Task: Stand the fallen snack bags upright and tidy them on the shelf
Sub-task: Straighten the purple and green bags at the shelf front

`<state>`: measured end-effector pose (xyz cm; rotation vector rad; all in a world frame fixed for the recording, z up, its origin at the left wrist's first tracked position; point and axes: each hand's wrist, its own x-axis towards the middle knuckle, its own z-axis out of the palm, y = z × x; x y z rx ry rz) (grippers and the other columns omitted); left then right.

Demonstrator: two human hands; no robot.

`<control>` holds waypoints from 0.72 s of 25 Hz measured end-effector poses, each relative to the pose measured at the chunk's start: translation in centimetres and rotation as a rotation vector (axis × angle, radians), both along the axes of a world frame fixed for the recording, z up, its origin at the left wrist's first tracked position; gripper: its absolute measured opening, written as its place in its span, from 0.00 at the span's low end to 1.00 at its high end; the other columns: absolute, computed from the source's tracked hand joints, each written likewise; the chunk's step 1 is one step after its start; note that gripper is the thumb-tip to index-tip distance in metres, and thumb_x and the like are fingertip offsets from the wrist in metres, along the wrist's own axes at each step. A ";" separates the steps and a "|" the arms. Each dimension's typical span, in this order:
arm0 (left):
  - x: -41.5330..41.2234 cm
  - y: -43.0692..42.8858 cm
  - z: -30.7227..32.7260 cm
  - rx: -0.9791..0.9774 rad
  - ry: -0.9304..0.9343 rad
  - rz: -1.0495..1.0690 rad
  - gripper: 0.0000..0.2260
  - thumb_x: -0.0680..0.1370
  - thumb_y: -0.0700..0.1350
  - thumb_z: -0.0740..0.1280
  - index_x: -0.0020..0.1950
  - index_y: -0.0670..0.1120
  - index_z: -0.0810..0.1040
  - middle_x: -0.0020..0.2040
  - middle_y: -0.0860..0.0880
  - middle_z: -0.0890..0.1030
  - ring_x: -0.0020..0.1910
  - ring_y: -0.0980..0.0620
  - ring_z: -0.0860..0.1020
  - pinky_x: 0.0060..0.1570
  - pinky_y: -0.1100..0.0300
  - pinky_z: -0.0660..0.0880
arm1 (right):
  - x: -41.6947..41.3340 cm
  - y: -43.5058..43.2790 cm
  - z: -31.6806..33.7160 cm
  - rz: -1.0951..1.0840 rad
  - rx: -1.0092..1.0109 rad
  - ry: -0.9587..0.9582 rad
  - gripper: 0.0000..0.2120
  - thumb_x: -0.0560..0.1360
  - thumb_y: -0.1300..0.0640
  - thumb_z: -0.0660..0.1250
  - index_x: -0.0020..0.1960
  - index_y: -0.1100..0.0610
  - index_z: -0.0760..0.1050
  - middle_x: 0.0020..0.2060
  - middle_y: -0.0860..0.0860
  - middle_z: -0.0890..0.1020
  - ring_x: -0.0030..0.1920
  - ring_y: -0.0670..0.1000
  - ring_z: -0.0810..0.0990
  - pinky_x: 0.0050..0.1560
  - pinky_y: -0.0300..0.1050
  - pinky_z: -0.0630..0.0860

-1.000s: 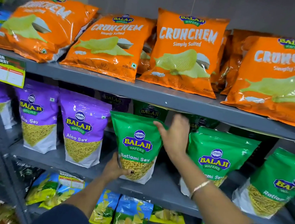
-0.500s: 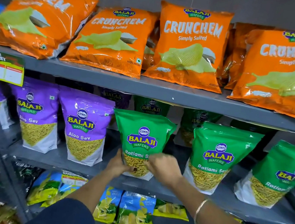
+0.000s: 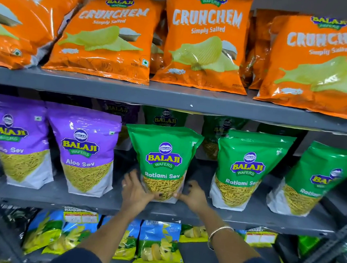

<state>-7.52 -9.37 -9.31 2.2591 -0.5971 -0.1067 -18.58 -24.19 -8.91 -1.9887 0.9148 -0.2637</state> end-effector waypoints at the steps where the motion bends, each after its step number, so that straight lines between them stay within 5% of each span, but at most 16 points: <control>1: -0.6 0.5 -0.7 0.038 -0.192 0.051 0.35 0.63 0.55 0.74 0.62 0.39 0.65 0.59 0.37 0.72 0.59 0.37 0.71 0.56 0.44 0.72 | -1.2 -0.6 -0.2 -0.047 -0.006 0.037 0.16 0.67 0.55 0.74 0.50 0.60 0.73 0.45 0.58 0.78 0.53 0.60 0.79 0.50 0.49 0.73; 2: -1.4 0.9 -1.4 0.046 -0.356 0.049 0.29 0.66 0.57 0.69 0.57 0.39 0.68 0.55 0.37 0.75 0.54 0.37 0.73 0.52 0.45 0.74 | -2.8 -1.7 -0.6 -0.098 -0.008 0.063 0.08 0.69 0.56 0.72 0.40 0.55 0.72 0.39 0.54 0.76 0.48 0.59 0.80 0.49 0.49 0.74; 5: -5.2 -0.3 -2.7 0.013 -0.560 -0.158 0.20 0.68 0.56 0.59 0.51 0.42 0.70 0.47 0.40 0.80 0.47 0.45 0.71 0.49 0.53 0.69 | -9.0 -5.7 -0.6 -0.394 0.002 0.179 0.17 0.74 0.63 0.62 0.30 0.54 0.61 0.39 0.54 0.71 0.48 0.54 0.76 0.51 0.47 0.73; 7: -7.6 -3.8 -2.1 -0.024 -0.428 -0.375 0.17 0.71 0.53 0.63 0.54 0.44 0.70 0.49 0.43 0.80 0.50 0.48 0.70 0.51 0.57 0.68 | -12.4 -9.1 -0.5 -0.528 -0.005 0.123 0.10 0.73 0.65 0.64 0.39 0.56 0.64 0.45 0.57 0.71 0.57 0.58 0.76 0.53 0.49 0.72; 10: -10.0 -10.7 -0.1 -0.070 -0.020 -0.461 0.28 0.69 0.48 0.72 0.65 0.42 0.68 0.63 0.43 0.73 0.63 0.46 0.72 0.63 0.53 0.69 | -14.1 -14.4 -0.4 -0.338 0.005 -0.007 0.26 0.64 0.70 0.74 0.54 0.63 0.62 0.42 0.55 0.72 0.53 0.57 0.72 0.57 0.58 0.70; 12: -11.3 -14.8 1.3 -0.116 0.153 -0.393 0.35 0.65 0.45 0.76 0.68 0.39 0.64 0.67 0.40 0.70 0.67 0.43 0.68 0.66 0.51 0.68 | -14.1 -16.3 0.4 -0.192 0.081 -0.040 0.32 0.65 0.67 0.75 0.60 0.59 0.60 0.45 0.48 0.69 0.52 0.51 0.69 0.55 0.51 0.71; 14: -11.6 -16.4 2.1 -0.073 0.201 -0.364 0.35 0.66 0.43 0.76 0.67 0.38 0.63 0.66 0.39 0.70 0.67 0.43 0.69 0.63 0.53 0.68 | -13.2 -16.3 0.6 -0.091 0.085 -0.053 0.32 0.65 0.62 0.76 0.63 0.59 0.63 0.49 0.49 0.73 0.52 0.49 0.72 0.51 0.45 0.72; 18: -12.3 -17.1 2.1 -0.033 0.202 -0.209 0.33 0.68 0.40 0.74 0.68 0.37 0.62 0.66 0.37 0.72 0.65 0.43 0.71 0.57 0.55 0.70 | -12.1 -15.8 -0.5 -0.108 0.021 -0.156 0.34 0.63 0.59 0.77 0.65 0.63 0.66 0.60 0.61 0.78 0.61 0.61 0.76 0.58 0.57 0.75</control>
